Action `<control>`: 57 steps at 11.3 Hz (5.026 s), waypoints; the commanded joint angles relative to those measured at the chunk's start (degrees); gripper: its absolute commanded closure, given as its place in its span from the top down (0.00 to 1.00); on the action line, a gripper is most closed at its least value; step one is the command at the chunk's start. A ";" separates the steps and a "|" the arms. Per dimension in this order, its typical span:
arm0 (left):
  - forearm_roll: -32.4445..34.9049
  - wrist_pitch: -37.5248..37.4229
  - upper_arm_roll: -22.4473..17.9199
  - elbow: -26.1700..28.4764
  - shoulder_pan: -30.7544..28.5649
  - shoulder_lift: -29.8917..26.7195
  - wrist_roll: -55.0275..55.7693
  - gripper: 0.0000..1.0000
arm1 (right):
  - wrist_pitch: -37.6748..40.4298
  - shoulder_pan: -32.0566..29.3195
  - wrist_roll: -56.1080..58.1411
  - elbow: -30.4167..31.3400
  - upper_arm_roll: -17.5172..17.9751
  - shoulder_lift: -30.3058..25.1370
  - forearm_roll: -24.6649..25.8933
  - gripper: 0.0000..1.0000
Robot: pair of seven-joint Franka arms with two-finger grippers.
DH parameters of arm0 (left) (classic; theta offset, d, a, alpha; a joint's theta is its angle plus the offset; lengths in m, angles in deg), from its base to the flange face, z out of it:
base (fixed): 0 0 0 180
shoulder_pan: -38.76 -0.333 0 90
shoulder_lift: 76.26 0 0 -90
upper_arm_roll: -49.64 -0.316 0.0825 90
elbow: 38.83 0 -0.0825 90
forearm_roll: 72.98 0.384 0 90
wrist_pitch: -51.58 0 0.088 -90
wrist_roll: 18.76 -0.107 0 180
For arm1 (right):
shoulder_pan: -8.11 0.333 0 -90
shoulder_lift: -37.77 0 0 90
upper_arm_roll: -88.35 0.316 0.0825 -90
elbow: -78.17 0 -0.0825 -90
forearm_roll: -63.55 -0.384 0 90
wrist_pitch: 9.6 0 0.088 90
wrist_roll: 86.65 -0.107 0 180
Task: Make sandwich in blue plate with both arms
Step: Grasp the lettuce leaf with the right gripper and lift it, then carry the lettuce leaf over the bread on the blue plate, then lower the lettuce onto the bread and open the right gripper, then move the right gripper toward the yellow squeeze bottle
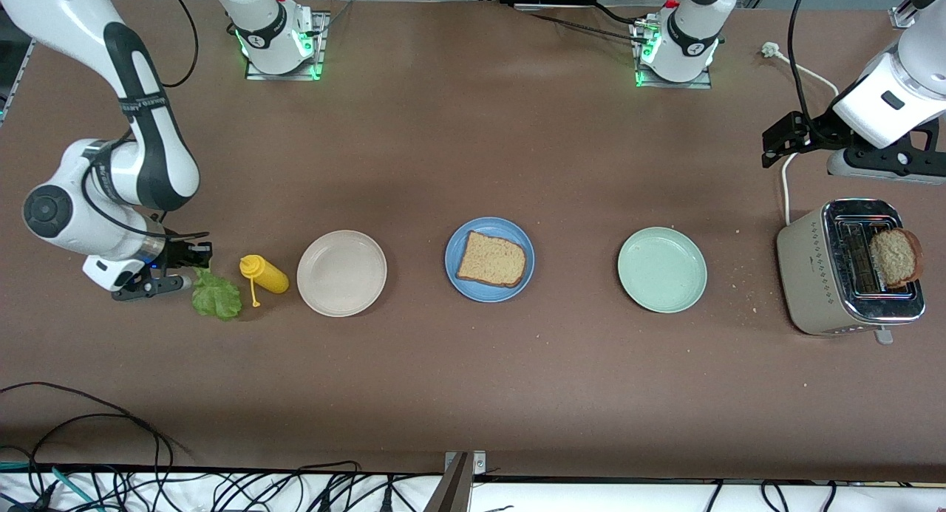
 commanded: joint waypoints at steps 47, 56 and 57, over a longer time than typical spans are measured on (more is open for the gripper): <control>0.94 -1.65 -0.04 -0.69 0.21 -0.32 -0.31 1.00 | 7.01 49.30 -91.80 -44.28 0.84 28.35 -0.54 1.00; 0.94 -1.65 0.13 -0.69 0.30 -0.32 -0.31 1.00 | 20.51 37.01 -71.46 -36.90 3.65 12.72 -1.77 1.00; 0.94 -1.65 0.13 -0.69 0.21 -0.32 -0.31 1.00 | 23.07 35.52 -67.86 -36.81 3.74 11.40 -1.77 1.00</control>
